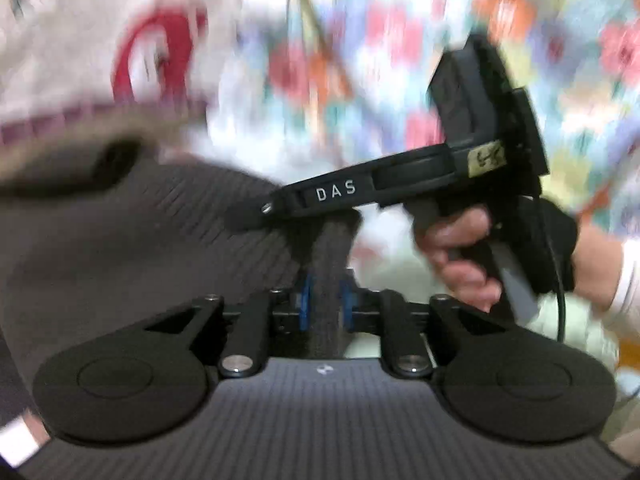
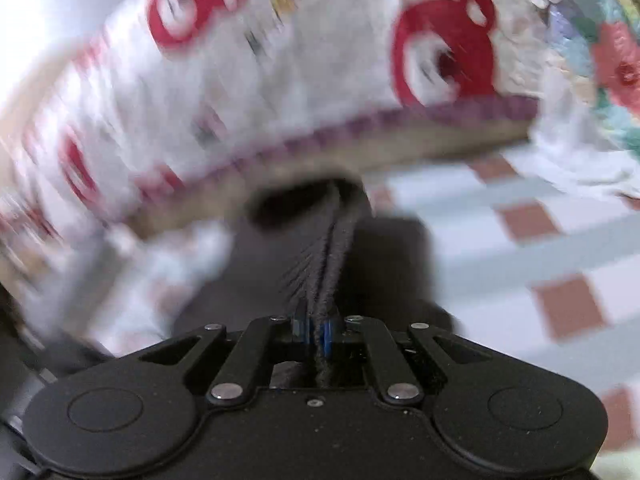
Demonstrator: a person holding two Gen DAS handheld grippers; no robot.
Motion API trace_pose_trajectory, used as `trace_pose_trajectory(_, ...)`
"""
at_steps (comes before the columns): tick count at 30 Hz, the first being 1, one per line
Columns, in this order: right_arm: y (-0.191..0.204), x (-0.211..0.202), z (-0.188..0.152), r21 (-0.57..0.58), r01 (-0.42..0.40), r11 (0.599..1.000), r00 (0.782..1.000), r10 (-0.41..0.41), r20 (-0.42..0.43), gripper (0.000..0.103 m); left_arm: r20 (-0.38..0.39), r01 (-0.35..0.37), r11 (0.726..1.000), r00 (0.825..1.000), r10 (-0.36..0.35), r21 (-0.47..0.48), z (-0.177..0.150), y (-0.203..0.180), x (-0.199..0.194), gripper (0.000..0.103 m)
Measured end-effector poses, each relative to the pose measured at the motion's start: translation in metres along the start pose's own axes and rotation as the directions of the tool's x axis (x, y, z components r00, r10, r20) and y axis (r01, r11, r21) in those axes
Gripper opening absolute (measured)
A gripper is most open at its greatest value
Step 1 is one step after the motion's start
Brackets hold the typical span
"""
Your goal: Fold clothes
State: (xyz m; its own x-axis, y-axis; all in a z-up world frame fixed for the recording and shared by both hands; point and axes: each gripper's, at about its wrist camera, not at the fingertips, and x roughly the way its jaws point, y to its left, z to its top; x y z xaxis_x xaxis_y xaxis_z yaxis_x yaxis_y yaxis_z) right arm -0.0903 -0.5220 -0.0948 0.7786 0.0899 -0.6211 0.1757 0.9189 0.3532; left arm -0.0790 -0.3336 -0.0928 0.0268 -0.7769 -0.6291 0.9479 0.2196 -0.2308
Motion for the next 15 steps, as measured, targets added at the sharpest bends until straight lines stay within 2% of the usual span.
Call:
trace_pose_trajectory(2,-0.010,0.015,-0.014,0.001,0.034,0.999,0.999,-0.034,-0.042,0.008,-0.039,-0.029,1.000,0.999,0.029,0.008,-0.008,0.009,-0.001,0.022)
trace_pose_trajectory(6,-0.013,0.032,-0.010,0.066,0.008,0.998,0.999,-0.005,-0.050,0.008,0.007,-0.023,0.988,1.000,0.025,-0.150,-0.013,0.058,-0.034,0.037)
trace_pose_trajectory(9,-0.011,0.028,-0.002,0.077,-0.046,0.996,0.997,0.050,-0.052,0.008,0.009,-0.066,0.972,0.998,0.070,-0.227,-0.018,0.092,-0.048,0.037)
trace_pose_trajectory(11,-0.010,0.026,-0.003,0.079,-0.057,0.995,0.996,0.062,-0.061,0.008,-0.048,-0.138,0.965,0.990,0.131,-0.224,-0.028,0.108,-0.040,0.036)
trace_pose_trajectory(12,-0.011,0.026,-0.011,0.060,-0.035,0.998,0.996,0.039,-0.078,0.008,-0.075,-0.159,0.959,0.987,0.145,-0.235,-0.034,0.116,-0.034,0.035)
trace_pose_trajectory(15,-0.009,0.027,-0.024,0.022,0.025,0.999,0.994,-0.022,-0.107,0.007,-0.074,-0.126,0.941,0.991,0.108,-0.314,-0.049,0.128,-0.029,0.034)
